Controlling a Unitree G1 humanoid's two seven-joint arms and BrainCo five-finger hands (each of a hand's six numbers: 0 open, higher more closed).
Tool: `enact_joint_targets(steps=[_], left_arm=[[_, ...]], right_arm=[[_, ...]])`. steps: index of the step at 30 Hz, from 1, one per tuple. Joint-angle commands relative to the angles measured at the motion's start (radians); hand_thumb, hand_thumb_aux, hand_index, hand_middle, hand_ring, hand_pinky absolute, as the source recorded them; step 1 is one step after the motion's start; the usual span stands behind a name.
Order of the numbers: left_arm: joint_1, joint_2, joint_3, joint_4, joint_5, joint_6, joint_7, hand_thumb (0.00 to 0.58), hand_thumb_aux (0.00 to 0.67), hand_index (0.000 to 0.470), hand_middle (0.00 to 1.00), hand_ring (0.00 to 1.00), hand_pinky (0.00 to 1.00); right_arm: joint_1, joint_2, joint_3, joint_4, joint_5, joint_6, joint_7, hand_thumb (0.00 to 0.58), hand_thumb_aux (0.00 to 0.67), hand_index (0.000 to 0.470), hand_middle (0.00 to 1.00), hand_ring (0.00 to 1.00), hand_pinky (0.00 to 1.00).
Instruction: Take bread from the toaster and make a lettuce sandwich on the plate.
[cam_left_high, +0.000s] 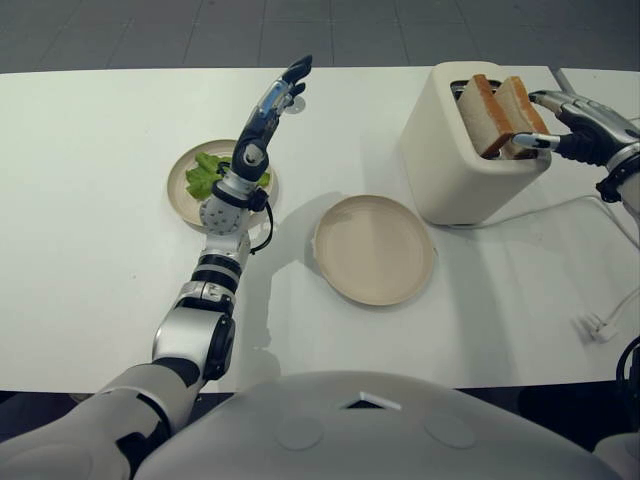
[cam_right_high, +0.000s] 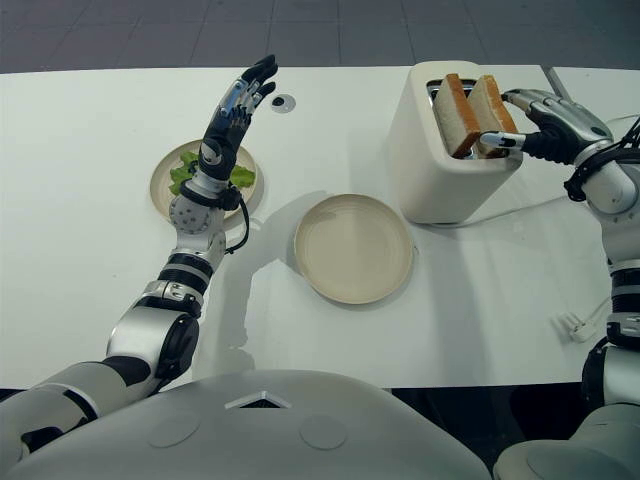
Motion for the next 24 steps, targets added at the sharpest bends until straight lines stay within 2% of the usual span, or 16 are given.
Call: enact_joint_targets(steps=[1, 3, 5, 6, 7, 9, 11, 12, 14, 15, 16, 19, 24], left_arm=[[-0.017, 0.001, -0.001, 0.019, 0.007, 0.005, -0.002, 0.000, 0.000, 0.000, 0.00, 0.00, 0.00], [-0.018, 0.002, -0.001, 0.026, 0.011, 0.001, 0.000, 0.000, 0.000, 0.000, 0.00, 0.00, 0.00], [-0.019, 0.003, 0.000, 0.030, 0.014, -0.002, 0.002, 0.000, 0.000, 0.000, 0.00, 0.00, 0.00], [-0.020, 0.004, 0.000, 0.032, 0.015, -0.004, 0.003, 0.000, 0.000, 0.000, 0.00, 0.00, 0.00], [-0.021, 0.005, 0.001, 0.034, 0.016, -0.006, 0.004, 0.000, 0.000, 0.000, 0.00, 0.00, 0.00], [-0.021, 0.007, 0.000, 0.038, 0.023, -0.011, 0.009, 0.000, 0.000, 0.000, 0.00, 0.00, 0.00], [-0.022, 0.009, 0.000, 0.043, 0.030, -0.015, 0.014, 0.000, 0.000, 0.000, 0.00, 0.00, 0.00], [-0.023, 0.010, 0.001, 0.045, 0.032, -0.017, 0.015, 0.000, 0.000, 0.000, 0.00, 0.00, 0.00], [-0.024, 0.011, 0.002, 0.048, 0.035, -0.019, 0.019, 0.000, 0.000, 0.000, 0.00, 0.00, 0.00], [-0.024, 0.011, 0.002, 0.049, 0.037, -0.019, 0.020, 0.000, 0.000, 0.000, 0.00, 0.00, 0.00], [-0.023, 0.012, 0.000, 0.048, 0.037, -0.019, 0.020, 0.000, 0.000, 0.000, 0.00, 0.00, 0.00], [-0.022, 0.011, -0.002, 0.046, 0.038, -0.020, 0.021, 0.000, 0.000, 0.000, 0.00, 0.00, 0.00], [-0.022, 0.012, -0.003, 0.049, 0.038, -0.020, 0.020, 0.000, 0.000, 0.000, 0.00, 0.00, 0.00]], right_arm=[[-0.054, 0.017, 0.015, 0.000, 0.003, 0.006, -0.055, 0.579, 0.649, 0.455, 0.00, 0.00, 0.00], [-0.064, 0.021, 0.021, -0.008, 0.010, -0.003, -0.071, 0.580, 0.670, 0.470, 0.00, 0.00, 0.00], [-0.076, 0.027, 0.016, -0.015, 0.032, -0.021, -0.095, 0.580, 0.670, 0.470, 0.15, 0.15, 0.15], [-0.085, 0.030, 0.009, -0.019, 0.048, -0.028, -0.106, 0.580, 0.670, 0.470, 0.30, 0.30, 0.30], [-0.090, 0.033, 0.006, -0.020, 0.061, -0.033, -0.110, 0.580, 0.670, 0.470, 0.37, 0.37, 0.37], [-0.091, 0.034, 0.009, -0.009, 0.079, -0.042, -0.106, 0.580, 0.670, 0.470, 0.65, 0.65, 0.65], [-0.094, 0.042, 0.010, 0.006, 0.101, -0.051, -0.102, 0.580, 0.670, 0.470, 0.84, 0.84, 0.84], [-0.097, 0.044, 0.012, 0.009, 0.110, -0.046, -0.096, 0.580, 0.670, 0.470, 0.84, 0.84, 0.84], [-0.093, 0.042, 0.014, 0.020, 0.111, -0.032, -0.096, 0.580, 0.670, 0.470, 0.67, 0.67, 0.67], [-0.090, 0.038, 0.012, 0.024, 0.108, -0.024, -0.098, 0.558, 0.539, 0.378, 0.35, 0.35, 0.35], [-0.081, 0.028, 0.002, 0.022, 0.107, -0.016, -0.102, 0.000, 0.000, 0.000, 0.00, 0.00, 0.00], [-0.042, -0.023, -0.036, 0.021, 0.115, 0.000, -0.091, 0.000, 0.000, 0.000, 0.00, 0.00, 0.00], [0.076, -0.093, -0.063, -0.013, 0.169, -0.044, 0.007, 0.000, 0.000, 0.000, 0.00, 0.00, 0.00]])
